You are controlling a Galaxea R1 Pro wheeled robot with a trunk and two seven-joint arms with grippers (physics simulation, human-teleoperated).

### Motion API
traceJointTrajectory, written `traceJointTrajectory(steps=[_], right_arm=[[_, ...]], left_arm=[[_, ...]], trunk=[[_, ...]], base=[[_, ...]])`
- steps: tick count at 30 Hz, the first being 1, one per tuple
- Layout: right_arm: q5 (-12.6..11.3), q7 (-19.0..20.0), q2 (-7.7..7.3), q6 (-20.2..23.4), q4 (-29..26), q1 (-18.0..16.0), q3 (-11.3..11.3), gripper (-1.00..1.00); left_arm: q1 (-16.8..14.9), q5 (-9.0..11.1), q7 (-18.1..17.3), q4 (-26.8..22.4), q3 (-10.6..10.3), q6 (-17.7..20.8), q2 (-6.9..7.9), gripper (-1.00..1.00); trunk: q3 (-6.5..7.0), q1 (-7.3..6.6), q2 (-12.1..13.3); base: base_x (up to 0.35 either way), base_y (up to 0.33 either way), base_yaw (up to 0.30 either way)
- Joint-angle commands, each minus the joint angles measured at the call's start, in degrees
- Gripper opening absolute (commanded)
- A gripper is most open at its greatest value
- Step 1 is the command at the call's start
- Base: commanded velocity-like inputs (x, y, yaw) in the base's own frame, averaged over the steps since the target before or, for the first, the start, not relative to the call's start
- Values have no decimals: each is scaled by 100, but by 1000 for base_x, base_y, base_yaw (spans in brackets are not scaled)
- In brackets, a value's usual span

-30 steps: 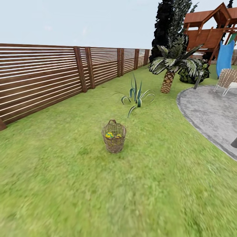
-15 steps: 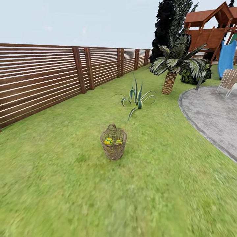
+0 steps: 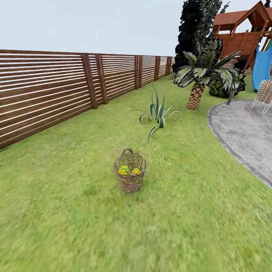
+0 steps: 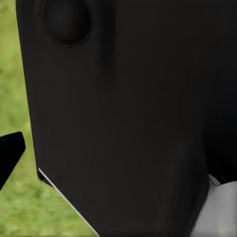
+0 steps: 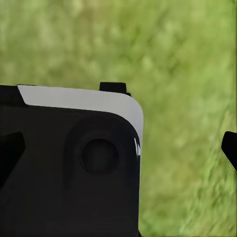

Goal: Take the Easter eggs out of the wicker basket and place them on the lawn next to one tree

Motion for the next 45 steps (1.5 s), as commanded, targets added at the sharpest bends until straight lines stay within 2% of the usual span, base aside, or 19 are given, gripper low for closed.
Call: traceJointTrajectory(steps=[1,45], right_arm=[[10,-4,0,-18,5,-3,4,100],[11,-3,-7,-18,5,-3,4,100]], left_arm=[[1,8,-5,-4,19,-8,-2,100],[1,8,-5,-6,19,-8,-2,100]], trunk=[[-4,3,-2],[-4,3,-2]], base=[[337,0,0],[337,0,0]])
